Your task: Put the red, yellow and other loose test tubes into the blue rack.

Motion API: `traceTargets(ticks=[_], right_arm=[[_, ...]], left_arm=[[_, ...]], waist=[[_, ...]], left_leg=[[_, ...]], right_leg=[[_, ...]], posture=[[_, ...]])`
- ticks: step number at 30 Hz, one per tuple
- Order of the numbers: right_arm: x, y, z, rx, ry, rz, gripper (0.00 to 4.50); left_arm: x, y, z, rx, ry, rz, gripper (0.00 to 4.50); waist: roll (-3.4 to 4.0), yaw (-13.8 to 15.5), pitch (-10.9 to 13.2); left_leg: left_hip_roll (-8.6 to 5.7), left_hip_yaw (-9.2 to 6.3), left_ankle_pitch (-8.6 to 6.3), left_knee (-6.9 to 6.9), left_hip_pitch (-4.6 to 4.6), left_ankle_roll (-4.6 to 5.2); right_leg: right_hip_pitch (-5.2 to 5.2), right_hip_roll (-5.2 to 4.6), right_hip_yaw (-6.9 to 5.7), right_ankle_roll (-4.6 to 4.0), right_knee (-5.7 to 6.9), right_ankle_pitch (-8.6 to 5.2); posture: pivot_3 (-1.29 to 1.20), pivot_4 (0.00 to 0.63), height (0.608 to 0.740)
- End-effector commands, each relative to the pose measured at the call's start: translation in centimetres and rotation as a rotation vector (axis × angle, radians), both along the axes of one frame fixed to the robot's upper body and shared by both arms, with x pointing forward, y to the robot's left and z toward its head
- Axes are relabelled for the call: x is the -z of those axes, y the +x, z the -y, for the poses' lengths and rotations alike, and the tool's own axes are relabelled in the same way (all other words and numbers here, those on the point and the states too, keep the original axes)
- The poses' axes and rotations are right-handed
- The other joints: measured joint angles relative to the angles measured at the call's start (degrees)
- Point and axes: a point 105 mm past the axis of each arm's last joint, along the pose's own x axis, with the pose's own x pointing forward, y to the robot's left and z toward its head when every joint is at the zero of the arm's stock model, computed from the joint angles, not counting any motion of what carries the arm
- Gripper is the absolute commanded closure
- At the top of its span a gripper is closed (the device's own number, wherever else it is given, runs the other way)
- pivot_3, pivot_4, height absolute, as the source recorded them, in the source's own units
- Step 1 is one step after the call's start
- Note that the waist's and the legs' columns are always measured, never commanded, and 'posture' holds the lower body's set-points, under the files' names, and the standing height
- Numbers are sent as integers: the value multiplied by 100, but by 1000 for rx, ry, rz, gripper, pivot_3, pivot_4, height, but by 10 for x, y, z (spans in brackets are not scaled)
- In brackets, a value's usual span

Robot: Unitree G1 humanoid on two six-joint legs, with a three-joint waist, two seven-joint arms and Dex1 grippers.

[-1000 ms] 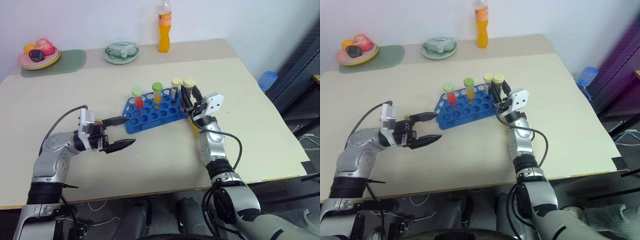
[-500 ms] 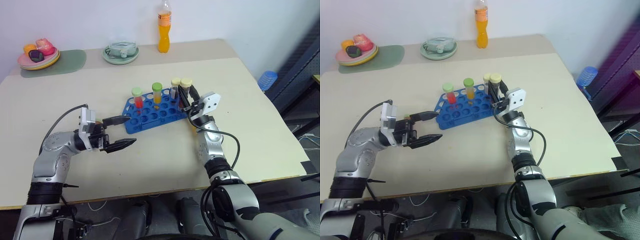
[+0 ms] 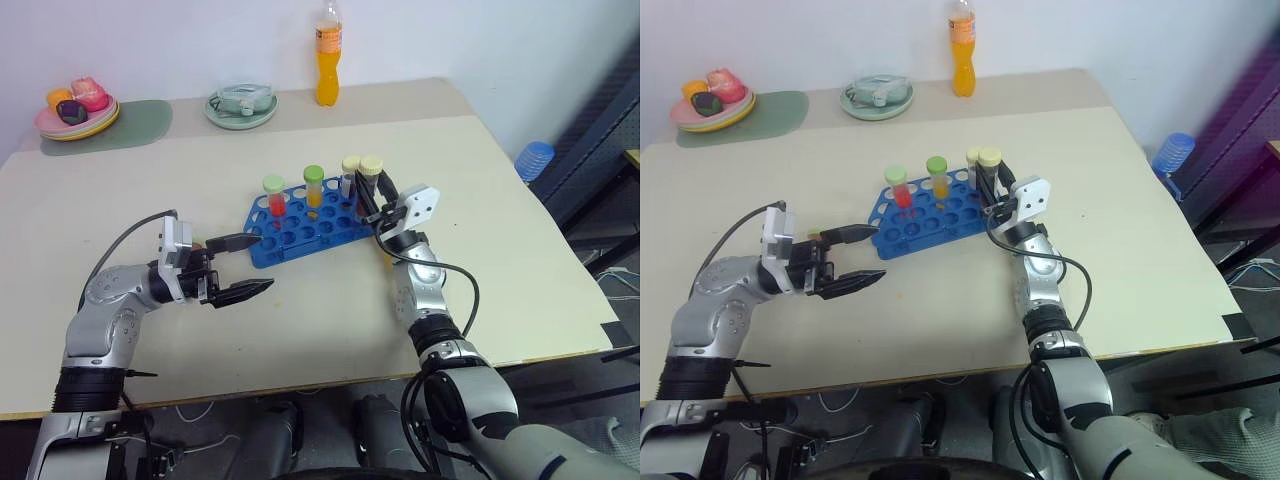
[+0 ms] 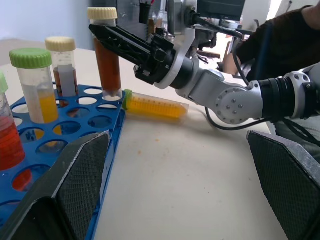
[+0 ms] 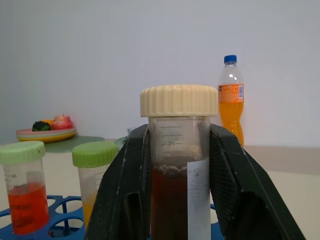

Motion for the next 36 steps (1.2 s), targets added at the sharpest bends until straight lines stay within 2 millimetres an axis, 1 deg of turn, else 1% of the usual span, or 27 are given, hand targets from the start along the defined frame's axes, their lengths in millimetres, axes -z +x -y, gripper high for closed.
traceTargets(ticks=[1,6,9,11,13,14,15,16,19,22,25,28,29,32,34,36], right_arm=[[3,1,-8,-25,-12,-16,3289],[1,5,-7,-26,-12,-18,3289],[-2,3,-7,-68,21,-14,3289],[-5,1,-6,-74,26,7,2480],[-7,1,-2,-32,5,31,1682],[-7,1,0,-6,-15,45,1093],[-8,1,1,6,-28,54,685],[-8,0,2,13,-37,61,44],[-10,-1,7,34,-58,74,16],[-18,-4,22,96,-127,103,16],[-33,-13,39,183,-222,148,16],[-55,-32,51,174,-291,153,16],[-60,-40,54,120,-325,108,16],[-65,-59,58,-10,-381,-32,16],[-68,-68,63,-26,-417,-97,16],[-66,-71,70,-8,-406,-217,16]], left_arm=[[-10,-3,0,5,-11,38,0],[-10,-3,-1,0,-12,41,0],[-10,-3,-1,-2,-14,41,0],[-10,-3,0,-4,-15,41,0],[-10,-4,0,-5,-17,40,0],[-10,-4,0,-5,-19,39,0],[-10,-4,0,-5,-19,39,0],[-10,-4,0,-5,-20,38,0],[-9,-4,1,-4,-22,36,0],[-8,-3,1,-1,-24,33,0],[-6,-3,3,4,-28,29,0],[-4,-2,6,12,-35,23,0],[-3,-1,7,16,-38,20,0],[-2,-1,9,27,-42,15,0],[-1,0,11,36,-46,13,0],[0,2,13,45,-48,11,0]], waist=[[3,-3,2],[3,-7,2],[3,-7,2],[3,-11,2],[4,-10,3],[5,-4,3],[5,1,3],[5,2,3],[5,8,3],[6,23,4],[6,47,4],[9,60,6],[9,71,6],[12,138,8],[12,163,8],[11,179,8]], left_leg=[[0,0,0,-2,0,0],[1,4,1,-15,0,-1],[1,5,1,-15,0,-1],[1,5,1,-15,0,-1],[1,5,1,-16,0,-1],[2,5,1,-17,0,-1],[2,5,1,-18,0,-1],[1,5,1,-17,0,-1],[1,6,1,-17,0,-1],[1,5,1,-17,0,-1],[-1,5,1,-17,-1,-1],[0,5,1,-20,-6,-1],[0,5,1,-20,-9,-1],[0,6,0,-15,-20,0],[2,6,0,-15,-21,1],[3,6,-1,-16,-22,2]], right_leg=[[0,0,0,0,-2,0],[3,1,5,-1,-2,-1],[11,1,6,-1,-2,-1],[12,1,6,-1,-3,-1],[12,1,6,-1,-3,-1],[11,1,6,-1,-3,-1],[10,1,6,-2,-3,-1],[8,1,6,-2,-4,-1],[1,0,6,-2,-6,-1],[-1,0,6,-2,-7,-1],[-7,-1,6,-2,-10,-1],[-10,-1,7,-2,-9,-2],[-9,-2,7,-2,-9,-2],[-1,-4,7,-2,-13,-2],[0,-5,7,-3,-16,-2],[1,-6,5,-6,-19,-5]], posture=[[0,150,740],[0,150,740],[0,150,740],[0,150,740],[0,150,740],[0,150,740],[0,150,740],[0,150,740],[0,150,740],[0,150,740],[0,150,740],[0,150,740],[0,150,740],[0,150,740],[0,150,740],[0,150,740]])
